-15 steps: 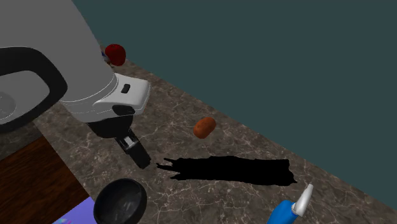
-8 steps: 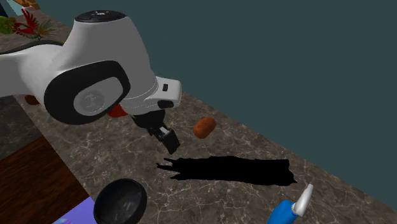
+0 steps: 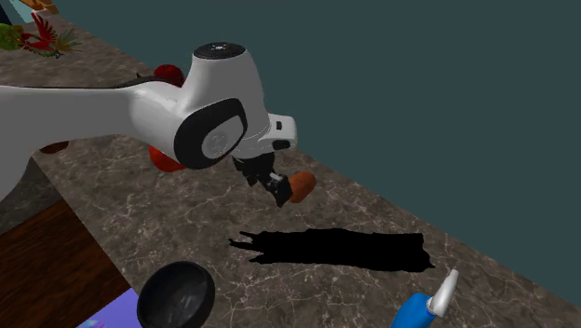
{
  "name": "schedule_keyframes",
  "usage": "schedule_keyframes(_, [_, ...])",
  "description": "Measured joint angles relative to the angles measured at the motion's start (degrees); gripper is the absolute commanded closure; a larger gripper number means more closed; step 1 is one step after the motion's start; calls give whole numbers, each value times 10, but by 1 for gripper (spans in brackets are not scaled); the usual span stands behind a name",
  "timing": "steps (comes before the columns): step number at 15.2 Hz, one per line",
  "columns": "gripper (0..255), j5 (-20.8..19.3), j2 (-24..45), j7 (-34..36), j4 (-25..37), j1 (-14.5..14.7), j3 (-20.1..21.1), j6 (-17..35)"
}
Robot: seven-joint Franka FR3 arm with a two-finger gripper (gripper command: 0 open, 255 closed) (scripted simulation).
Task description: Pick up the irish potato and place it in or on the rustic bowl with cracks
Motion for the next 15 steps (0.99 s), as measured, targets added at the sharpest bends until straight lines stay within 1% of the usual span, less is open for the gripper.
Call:
schedule_keyframes(2, [0, -4, 39, -3, 24, 1, 1, 17])
schedule_keyframes(9, [0, -22, 187, -4, 150, 10, 5, 44])
schedule_keyframes(15, [0, -29, 228, -4, 160, 10, 2, 76])
